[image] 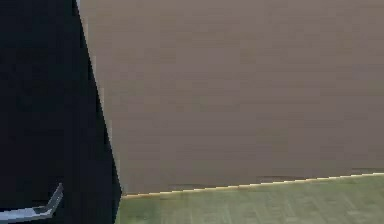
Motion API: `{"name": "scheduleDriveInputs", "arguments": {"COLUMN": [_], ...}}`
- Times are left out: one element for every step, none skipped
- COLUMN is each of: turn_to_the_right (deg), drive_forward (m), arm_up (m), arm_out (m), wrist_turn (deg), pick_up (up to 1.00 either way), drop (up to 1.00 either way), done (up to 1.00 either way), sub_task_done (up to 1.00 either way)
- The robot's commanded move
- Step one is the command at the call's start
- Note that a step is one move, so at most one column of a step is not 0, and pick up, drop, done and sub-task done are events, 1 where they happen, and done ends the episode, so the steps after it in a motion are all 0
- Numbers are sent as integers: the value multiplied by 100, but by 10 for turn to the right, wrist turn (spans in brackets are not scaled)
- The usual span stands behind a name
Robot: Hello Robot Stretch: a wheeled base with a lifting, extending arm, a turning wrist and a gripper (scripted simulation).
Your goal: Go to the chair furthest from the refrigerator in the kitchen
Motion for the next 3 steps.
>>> {"name": "scheduleDriveInputs", "arguments": {"turn_to_the_right": [450,330,30], "drive_forward": [0,0,0], "arm_up": [0,0,0], "arm_out": [0,0,0], "wrist_turn": [0,0,0], "pick_up": [0,0,0], "drop": [0,0,0], "done": [0,0,0], "sub_task_done": [0,0,0]}}
